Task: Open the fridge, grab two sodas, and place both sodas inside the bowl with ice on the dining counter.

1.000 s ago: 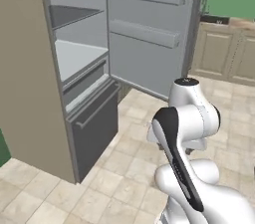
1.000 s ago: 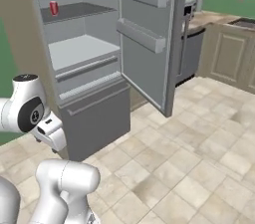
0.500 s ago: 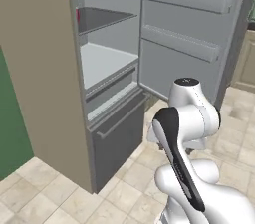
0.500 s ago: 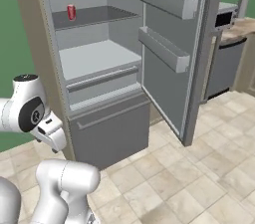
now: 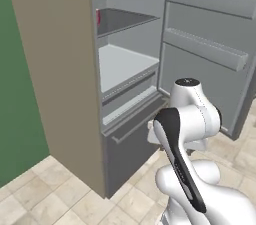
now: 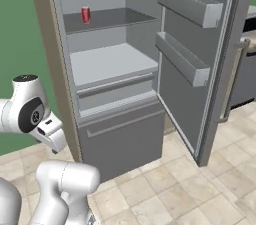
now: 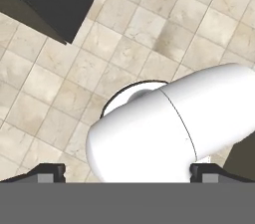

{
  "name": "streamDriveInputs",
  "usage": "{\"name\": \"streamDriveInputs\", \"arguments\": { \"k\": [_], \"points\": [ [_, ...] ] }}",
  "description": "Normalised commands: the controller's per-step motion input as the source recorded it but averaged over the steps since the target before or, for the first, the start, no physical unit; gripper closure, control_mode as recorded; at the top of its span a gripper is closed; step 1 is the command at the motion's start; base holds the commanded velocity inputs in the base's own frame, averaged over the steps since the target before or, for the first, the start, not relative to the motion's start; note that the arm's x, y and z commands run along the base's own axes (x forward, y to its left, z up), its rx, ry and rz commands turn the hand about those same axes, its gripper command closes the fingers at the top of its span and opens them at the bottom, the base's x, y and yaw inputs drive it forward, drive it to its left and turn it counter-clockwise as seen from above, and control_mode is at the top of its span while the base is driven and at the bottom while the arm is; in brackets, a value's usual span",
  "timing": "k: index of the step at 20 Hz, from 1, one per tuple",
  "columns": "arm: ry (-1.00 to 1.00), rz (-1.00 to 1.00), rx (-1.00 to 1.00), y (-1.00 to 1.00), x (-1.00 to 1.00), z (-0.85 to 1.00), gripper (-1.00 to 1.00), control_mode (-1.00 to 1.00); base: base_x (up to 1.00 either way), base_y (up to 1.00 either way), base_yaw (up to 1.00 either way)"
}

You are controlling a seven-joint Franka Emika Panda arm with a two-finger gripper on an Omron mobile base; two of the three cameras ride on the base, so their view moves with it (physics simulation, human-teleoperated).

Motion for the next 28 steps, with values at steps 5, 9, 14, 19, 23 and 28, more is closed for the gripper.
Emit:
{"name": "streamDriveInputs", "arguments": {
  "k": [5,9,14,19,23,28],
  "points": [
    [0.00,0.00,0.00,0.00,0.00,0.00,-1.00,1.00,0.46,-0.13,0.21],
    [0.00,0.00,0.00,0.00,0.00,0.00,-1.00,1.00,0.51,-0.25,0.22],
    [0.00,0.00,0.00,0.00,0.00,0.00,-1.00,1.00,0.50,-0.29,0.22],
    [0.00,0.00,0.00,0.00,0.00,0.00,-1.00,1.00,0.50,-0.20,0.22],
    [0.00,0.00,0.00,0.00,0.00,0.00,-1.00,1.00,0.48,-0.18,0.20],
    [0.00,0.00,0.00,0.00,0.00,0.00,-1.00,1.00,0.50,-0.11,0.17]
  ]
}}
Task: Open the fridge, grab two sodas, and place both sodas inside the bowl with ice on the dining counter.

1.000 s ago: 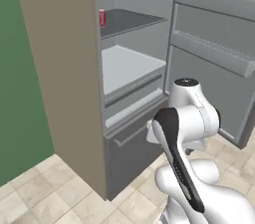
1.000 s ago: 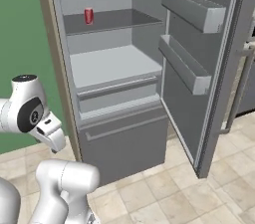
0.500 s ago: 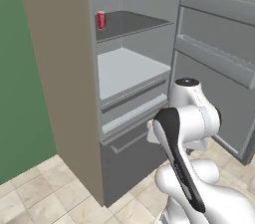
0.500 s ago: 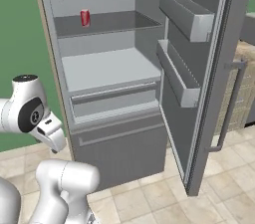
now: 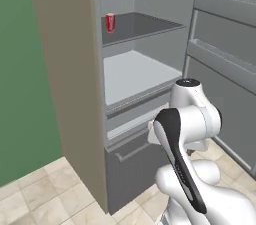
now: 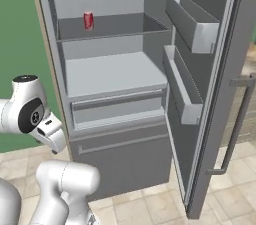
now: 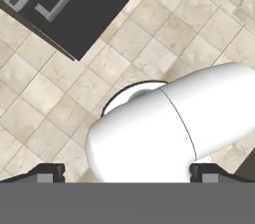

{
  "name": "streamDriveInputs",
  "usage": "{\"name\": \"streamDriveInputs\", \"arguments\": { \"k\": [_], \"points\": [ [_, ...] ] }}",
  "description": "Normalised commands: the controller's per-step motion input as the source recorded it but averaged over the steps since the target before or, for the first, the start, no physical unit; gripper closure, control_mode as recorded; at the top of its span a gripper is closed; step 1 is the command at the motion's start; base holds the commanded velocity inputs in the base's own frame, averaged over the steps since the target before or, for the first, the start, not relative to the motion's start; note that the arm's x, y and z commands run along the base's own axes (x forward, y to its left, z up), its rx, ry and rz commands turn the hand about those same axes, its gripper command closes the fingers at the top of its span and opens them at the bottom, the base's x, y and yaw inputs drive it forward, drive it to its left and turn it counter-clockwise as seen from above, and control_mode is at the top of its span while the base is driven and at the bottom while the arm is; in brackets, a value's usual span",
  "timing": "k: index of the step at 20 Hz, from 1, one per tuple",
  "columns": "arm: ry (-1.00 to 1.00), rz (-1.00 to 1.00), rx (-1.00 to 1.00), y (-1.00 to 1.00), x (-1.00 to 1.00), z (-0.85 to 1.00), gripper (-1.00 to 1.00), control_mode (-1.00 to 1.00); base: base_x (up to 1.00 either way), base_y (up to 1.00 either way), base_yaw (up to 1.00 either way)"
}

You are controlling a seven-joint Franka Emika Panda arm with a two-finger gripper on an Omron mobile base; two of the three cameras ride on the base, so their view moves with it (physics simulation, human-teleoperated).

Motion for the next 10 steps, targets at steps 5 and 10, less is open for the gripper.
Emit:
{"name": "streamDriveInputs", "arguments": {
  "k": [5,10],
  "points": [
    [0.00,0.00,0.00,0.00,0.00,0.00,-1.00,1.00,0.50,-0.11,0.15],
    [0.00,0.00,0.00,0.00,0.00,0.00,-1.00,1.00,0.52,-0.14,0.15]
  ]
}}
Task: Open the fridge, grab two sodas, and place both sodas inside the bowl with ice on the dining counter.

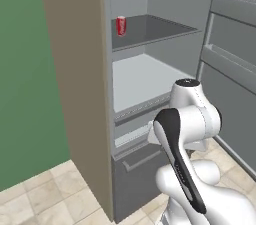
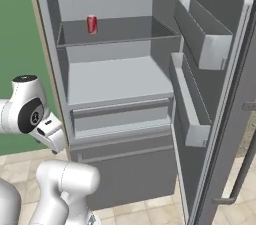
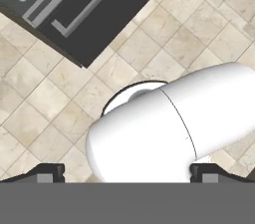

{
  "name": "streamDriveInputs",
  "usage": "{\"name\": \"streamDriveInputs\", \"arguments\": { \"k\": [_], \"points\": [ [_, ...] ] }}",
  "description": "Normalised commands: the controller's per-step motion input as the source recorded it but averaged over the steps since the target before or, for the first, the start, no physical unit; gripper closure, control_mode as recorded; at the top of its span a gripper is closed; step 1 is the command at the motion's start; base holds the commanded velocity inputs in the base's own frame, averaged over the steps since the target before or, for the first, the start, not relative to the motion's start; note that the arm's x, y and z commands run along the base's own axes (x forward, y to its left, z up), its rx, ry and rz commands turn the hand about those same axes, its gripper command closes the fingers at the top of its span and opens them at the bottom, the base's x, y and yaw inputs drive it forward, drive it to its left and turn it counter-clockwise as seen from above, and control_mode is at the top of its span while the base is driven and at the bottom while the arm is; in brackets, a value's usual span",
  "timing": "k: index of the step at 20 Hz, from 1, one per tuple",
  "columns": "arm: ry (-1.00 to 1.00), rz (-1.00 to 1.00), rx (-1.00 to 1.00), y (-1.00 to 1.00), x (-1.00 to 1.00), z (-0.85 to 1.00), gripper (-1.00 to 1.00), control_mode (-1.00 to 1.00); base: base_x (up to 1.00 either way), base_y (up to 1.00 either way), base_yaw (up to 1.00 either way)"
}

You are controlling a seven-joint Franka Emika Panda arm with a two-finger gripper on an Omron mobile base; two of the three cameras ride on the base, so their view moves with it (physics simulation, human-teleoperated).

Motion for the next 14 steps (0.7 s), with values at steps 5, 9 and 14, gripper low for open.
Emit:
{"name": "streamDriveInputs", "arguments": {
  "k": [5,9,14],
  "points": [
    [0.00,0.00,0.00,0.00,0.00,0.00,-1.00,1.00,0.48,-0.15,0.14],
    [0.00,0.00,0.00,0.00,0.00,0.00,-1.00,1.00,0.47,-0.15,0.13],
    [0.00,0.00,0.00,0.00,0.00,0.00,-1.00,1.00,0.43,-0.20,0.15]
  ]
}}
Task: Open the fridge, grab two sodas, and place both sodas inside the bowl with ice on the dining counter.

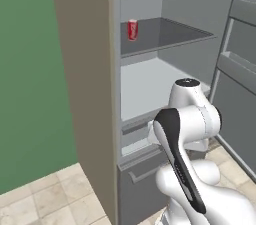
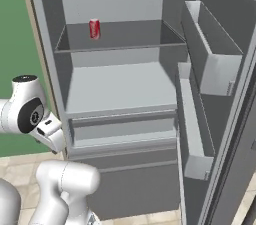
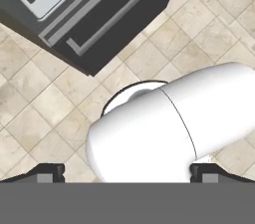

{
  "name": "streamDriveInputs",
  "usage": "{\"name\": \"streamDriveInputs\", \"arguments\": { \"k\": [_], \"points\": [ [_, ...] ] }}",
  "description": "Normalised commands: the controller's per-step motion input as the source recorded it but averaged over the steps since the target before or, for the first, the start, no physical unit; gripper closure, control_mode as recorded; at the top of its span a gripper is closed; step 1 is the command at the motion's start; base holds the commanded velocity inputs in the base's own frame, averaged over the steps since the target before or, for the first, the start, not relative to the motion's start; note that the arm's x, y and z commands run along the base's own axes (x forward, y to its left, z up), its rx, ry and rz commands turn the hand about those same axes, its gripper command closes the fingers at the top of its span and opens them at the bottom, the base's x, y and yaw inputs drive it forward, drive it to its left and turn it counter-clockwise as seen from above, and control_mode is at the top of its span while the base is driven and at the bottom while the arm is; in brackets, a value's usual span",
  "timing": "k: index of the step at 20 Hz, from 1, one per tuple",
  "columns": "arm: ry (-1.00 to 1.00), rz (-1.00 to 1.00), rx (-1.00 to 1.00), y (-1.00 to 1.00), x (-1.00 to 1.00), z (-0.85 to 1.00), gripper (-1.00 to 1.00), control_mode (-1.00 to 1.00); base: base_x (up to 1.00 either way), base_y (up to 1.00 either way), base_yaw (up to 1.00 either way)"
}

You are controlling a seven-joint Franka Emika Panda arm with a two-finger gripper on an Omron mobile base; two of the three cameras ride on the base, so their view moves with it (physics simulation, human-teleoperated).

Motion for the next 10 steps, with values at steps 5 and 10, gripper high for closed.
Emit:
{"name": "streamDriveInputs", "arguments": {
  "k": [5,10],
  "points": [
    [0.00,0.00,0.00,0.00,0.00,0.00,-1.00,1.00,0.39,-0.29,0.18],
    [0.00,0.00,0.00,0.00,0.00,0.00,-1.00,1.00,0.30,-0.39,0.18]
  ]
}}
